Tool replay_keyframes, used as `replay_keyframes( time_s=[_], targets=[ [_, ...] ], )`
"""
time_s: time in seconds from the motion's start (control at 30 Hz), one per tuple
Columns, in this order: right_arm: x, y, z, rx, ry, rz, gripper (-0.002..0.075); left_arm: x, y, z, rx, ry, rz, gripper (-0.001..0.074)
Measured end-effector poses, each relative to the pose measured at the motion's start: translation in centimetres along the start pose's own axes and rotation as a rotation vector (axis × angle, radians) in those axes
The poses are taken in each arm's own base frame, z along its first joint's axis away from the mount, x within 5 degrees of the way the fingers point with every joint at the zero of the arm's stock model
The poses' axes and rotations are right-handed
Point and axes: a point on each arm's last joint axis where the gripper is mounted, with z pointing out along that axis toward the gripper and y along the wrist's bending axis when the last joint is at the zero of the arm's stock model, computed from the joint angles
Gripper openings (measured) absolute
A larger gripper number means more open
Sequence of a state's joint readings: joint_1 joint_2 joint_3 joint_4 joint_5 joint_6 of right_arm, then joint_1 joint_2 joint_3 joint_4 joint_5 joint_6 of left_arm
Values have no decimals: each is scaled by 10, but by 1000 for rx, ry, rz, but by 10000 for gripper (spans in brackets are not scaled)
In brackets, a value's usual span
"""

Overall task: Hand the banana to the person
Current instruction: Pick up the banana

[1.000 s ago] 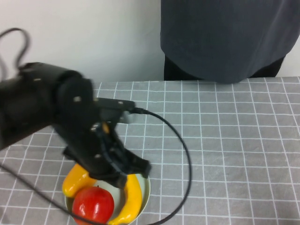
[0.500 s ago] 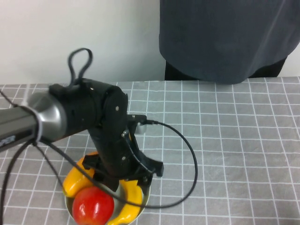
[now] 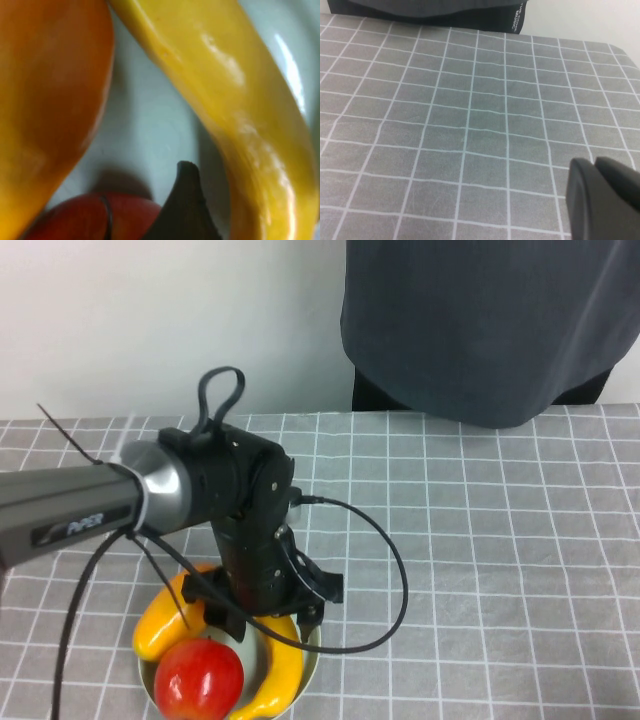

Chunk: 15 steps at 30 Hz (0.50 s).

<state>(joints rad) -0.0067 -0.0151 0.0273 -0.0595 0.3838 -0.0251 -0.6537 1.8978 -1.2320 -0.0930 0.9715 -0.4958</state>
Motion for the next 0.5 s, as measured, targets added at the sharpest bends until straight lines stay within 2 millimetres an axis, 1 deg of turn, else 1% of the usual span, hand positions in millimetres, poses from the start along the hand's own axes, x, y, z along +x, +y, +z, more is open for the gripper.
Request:
replay_keyframes(
  time_s=[0.17,0.43,0.5],
  targets=[
    [0,0,0,0,0,0,-11,-4,0,13,-7,8,-9,515],
    [0,0,0,0,0,0,-11,-11,3,24,-9,6,-26,515],
    [0,0,0,0,0,0,-11,-12,3,29,-15,17,-27,515]
  ],
)
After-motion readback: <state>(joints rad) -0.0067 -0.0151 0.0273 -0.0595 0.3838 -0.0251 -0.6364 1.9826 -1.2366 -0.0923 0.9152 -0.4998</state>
